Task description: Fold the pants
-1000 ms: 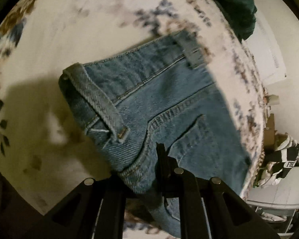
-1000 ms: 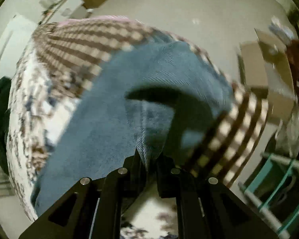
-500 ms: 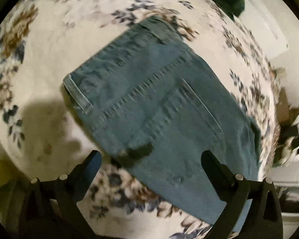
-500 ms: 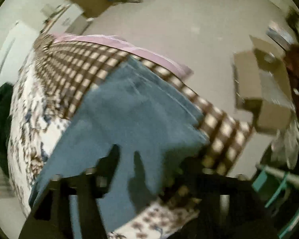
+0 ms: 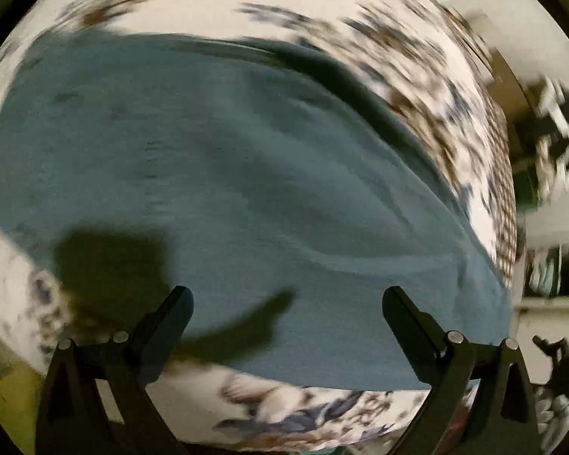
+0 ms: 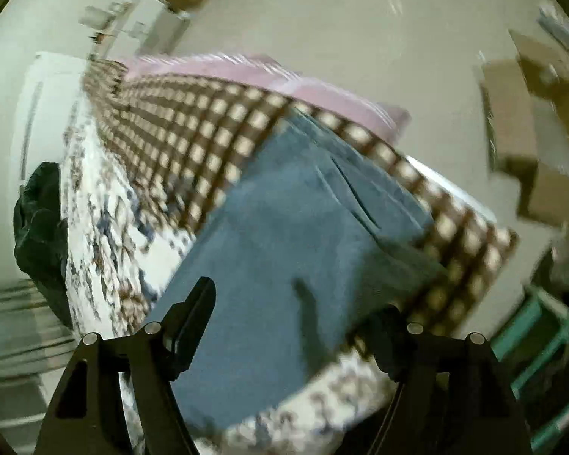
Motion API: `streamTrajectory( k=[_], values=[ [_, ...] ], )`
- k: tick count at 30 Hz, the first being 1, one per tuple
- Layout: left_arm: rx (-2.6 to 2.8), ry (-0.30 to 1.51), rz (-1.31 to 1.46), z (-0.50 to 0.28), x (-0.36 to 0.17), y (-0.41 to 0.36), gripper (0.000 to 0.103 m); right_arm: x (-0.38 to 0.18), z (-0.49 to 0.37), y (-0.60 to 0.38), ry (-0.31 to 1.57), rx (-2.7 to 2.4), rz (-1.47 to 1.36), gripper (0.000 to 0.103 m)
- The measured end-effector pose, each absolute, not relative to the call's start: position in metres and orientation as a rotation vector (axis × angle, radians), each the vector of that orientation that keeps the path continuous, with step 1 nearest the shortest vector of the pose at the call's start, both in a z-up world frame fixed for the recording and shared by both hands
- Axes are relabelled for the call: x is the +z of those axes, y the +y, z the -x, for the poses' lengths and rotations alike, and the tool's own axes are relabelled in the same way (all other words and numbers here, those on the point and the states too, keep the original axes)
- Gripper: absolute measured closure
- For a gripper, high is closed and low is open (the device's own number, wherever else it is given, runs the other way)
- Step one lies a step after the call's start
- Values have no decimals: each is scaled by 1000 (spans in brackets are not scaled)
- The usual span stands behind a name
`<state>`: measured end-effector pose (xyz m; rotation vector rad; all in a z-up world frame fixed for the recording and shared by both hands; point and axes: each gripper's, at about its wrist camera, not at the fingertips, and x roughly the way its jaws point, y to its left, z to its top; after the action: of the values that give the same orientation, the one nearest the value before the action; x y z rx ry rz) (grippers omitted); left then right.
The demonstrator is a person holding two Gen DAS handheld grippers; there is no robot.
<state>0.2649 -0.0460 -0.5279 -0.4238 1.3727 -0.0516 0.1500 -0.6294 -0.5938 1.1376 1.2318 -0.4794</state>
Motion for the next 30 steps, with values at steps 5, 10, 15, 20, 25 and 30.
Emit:
streamTrajectory(
  k=[5,10,15,20,25,30],
  values=[
    [-109,1427,259,-287,-557,-104,1,-602,-154,-642,1313,-607,-996,26],
    [-104,1473,171,-297,-589,-115,0,-631,-183,-672,1264,-580,-948,27],
    [-88,1438,160,-293,-592,-116,0,-685,-215,-678,1339,-513,-964,71],
    [-83,1436,144,-290,-591,-123,0,-634,-231,-655,1255,-584,-580,89],
    [-80,1387,179,-287,-561,-126,0,-597,-231,-672,1156,-563,-579,89],
    [-80,1320,110,-286,-544,-129,0,-613,-250,-664,1237,-580,-520,89]
  ],
)
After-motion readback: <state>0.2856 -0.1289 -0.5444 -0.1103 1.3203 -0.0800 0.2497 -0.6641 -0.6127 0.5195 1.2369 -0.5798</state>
